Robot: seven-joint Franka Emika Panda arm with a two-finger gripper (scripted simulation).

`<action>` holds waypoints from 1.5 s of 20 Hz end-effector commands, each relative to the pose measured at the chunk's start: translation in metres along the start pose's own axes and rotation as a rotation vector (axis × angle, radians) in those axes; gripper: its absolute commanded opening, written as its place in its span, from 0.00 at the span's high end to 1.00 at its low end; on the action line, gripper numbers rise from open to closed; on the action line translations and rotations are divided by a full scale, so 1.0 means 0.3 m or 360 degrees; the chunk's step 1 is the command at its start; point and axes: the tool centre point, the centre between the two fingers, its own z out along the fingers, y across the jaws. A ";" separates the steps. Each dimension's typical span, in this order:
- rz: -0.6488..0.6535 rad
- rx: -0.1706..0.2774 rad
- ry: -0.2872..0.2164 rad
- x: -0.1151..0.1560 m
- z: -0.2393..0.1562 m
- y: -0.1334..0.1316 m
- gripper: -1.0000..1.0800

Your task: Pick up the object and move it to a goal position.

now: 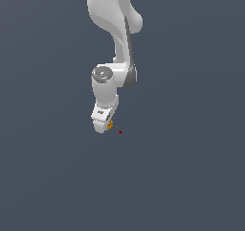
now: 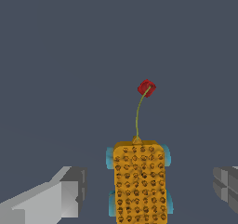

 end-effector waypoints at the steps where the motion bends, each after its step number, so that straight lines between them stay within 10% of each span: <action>1: -0.0043 0.0000 0.0003 -0.003 0.006 -0.002 0.04; 26: -0.0079 0.0000 0.0005 -0.006 0.180 -0.006 0.04; 27: -0.0079 0.0000 0.0005 -0.006 0.180 -0.006 1.00; 30: -0.0079 0.0000 0.0005 -0.006 0.180 -0.006 1.00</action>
